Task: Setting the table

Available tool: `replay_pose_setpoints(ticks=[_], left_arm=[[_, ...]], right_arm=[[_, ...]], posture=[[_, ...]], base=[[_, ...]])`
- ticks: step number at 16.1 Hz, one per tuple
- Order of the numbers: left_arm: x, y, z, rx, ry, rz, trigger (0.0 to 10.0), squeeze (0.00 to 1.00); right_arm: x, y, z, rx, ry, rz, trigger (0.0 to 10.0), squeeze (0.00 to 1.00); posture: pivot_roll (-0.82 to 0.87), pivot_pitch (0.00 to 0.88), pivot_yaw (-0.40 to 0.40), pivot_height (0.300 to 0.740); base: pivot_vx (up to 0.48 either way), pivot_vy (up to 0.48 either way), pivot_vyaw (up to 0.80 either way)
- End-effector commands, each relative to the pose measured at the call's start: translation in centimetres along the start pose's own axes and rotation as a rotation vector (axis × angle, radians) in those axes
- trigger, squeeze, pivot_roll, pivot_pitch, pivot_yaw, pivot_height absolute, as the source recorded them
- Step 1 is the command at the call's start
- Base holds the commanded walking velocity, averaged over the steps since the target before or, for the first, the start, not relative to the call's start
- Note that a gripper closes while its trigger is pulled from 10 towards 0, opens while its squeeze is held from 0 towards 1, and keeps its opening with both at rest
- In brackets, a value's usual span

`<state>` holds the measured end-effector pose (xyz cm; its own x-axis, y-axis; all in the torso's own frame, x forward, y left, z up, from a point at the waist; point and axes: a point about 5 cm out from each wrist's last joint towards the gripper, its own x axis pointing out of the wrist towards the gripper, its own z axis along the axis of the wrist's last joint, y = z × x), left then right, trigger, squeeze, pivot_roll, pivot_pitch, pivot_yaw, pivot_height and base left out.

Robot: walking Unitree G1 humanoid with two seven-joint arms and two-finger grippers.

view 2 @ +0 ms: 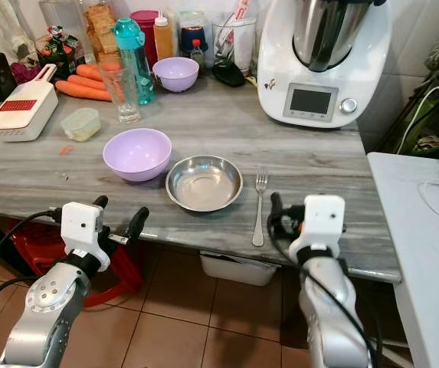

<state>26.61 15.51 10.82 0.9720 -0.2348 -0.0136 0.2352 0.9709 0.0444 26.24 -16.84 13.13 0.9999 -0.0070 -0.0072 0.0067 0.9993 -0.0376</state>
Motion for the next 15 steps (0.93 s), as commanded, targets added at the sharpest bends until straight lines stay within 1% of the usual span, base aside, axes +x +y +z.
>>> replay_pose_setpoints(ticks=[1, 2, 3, 6, 10, 15], left_arm=[[0.3, 0.3, 0.0, 0.024, 0.001, 0.031, 10.0, 0.0], [0.4, 0.2, 0.0, 0.031, -0.001, 0.034, 10.0, 0.0], [0.5, 0.1, -0.1, 0.03, 0.002, 0.035, 10.0, 0.0], [0.7, -0.2, -0.3, 0.04, 0.01, 0.056, 10.0, 0.0], [1.0, -0.1, -0.6, 0.055, 0.017, 0.07, 10.0, 0.0], [1.0, -0.1, -0.6, 0.065, 0.018, 0.078, 10.0, 0.0]], right_arm=[[-0.4, 0.5, 0.7, -0.015, -0.038, 0.032, 10.0, 1.0], [-0.6, 0.6, 0.5, -0.015, -0.03, 0.03, 10.0, 0.0], [-0.6, 0.7, 0.3, 0.004, -0.009, 0.02, 10.0, 0.0], [-0.2, 0.5, 0.4, 0.014, -0.014, 0.007, 10.0, 0.0], [0.3, 0.5, 0.7, 0.006, -0.022, 0.019, 10.0, 0.0], [0.6, 0.7, 0.6, 0.027, -0.013, 0.018, 10.0, 0.0]], posture=[[-0.05, 0.053, -0.009, 0.74], [-0.05, 0.053, -0.009, 0.74], [-0.05, 0.048, -0.008, 0.74], [-0.06, 0.041, -0.01, 0.74], [-0.05, 0.033, -0.018, 0.74], [-0.05, 0.033, -0.018, 0.74]], base=[[0.0, 0.0, 0.0], [0.0, 0.0, 0.0], [0.0, 0.0, 0.0], [0.0, 0.0, -0.66], [0.0, 0.0, 0.0], [0.0, 0.0, 0.0]])
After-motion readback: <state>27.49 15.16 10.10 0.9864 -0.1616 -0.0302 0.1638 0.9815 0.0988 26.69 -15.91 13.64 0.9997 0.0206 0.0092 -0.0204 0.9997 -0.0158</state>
